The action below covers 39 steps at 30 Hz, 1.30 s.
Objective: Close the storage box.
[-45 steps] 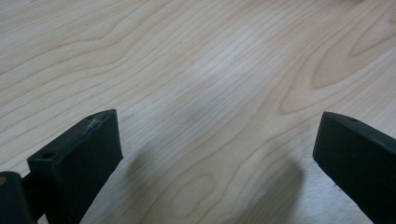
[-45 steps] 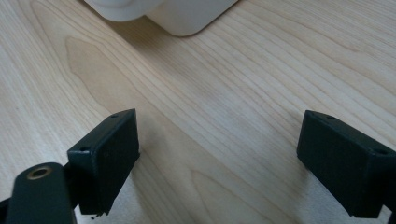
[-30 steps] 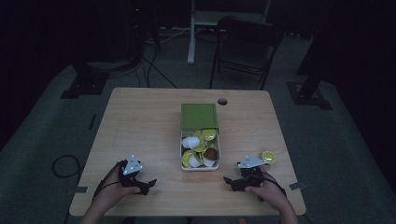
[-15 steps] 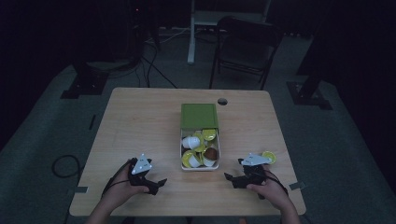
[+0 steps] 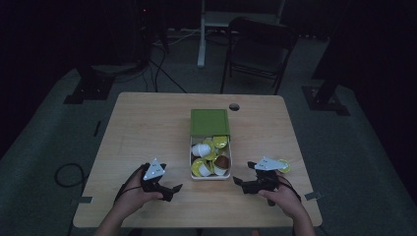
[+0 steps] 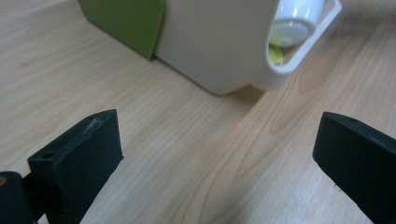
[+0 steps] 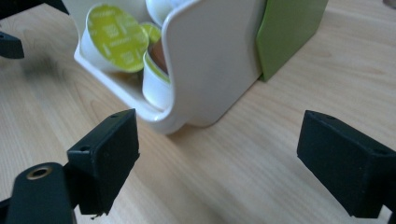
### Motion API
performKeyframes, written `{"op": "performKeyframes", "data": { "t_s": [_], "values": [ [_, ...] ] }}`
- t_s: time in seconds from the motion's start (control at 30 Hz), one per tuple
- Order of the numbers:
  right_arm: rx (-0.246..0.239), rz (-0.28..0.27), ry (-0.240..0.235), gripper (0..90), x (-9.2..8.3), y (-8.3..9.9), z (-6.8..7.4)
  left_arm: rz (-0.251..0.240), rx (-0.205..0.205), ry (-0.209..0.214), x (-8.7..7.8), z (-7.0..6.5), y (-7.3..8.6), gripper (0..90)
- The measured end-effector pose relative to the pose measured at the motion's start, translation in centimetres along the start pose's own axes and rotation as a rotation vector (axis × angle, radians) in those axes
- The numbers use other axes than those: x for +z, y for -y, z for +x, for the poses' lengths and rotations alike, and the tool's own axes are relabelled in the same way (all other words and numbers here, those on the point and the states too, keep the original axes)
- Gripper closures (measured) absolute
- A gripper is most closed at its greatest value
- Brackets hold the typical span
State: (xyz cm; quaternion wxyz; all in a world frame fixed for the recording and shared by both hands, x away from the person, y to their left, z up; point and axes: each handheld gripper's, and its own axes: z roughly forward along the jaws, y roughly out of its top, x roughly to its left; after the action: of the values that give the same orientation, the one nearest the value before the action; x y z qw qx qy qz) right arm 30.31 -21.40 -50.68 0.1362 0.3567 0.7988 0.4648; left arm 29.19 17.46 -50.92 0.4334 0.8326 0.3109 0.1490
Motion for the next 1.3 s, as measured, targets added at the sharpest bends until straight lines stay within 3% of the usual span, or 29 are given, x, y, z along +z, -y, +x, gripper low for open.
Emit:
{"op": "performKeyframes", "data": {
  "t_s": [0.3, 0.53, 0.7, 1.3],
  "values": [
    [0.013, -0.055, -0.017, 12.5, 0.5, -1.2, -0.1, -0.065, 0.005, 0.016, 0.5, 0.0, -1.4, 1.5],
    [0.014, -0.061, -0.018, 12.5, 1.1, -1.9, -0.4, -0.089, 0.026, 0.035, 1.2, 0.0, -2.4, 1.5],
    [0.018, -0.060, -0.018, 12.4, 1.5, -1.9, -0.5, -0.112, 0.025, 0.023, 1.7, 0.5, -2.9, 1.6],
    [0.021, -0.038, -0.002, 12.5, 2.7, -1.6, -1.1, -0.099, 0.029, 0.013, 3.4, 1.9, -3.9, 1.5]
  ]
}}
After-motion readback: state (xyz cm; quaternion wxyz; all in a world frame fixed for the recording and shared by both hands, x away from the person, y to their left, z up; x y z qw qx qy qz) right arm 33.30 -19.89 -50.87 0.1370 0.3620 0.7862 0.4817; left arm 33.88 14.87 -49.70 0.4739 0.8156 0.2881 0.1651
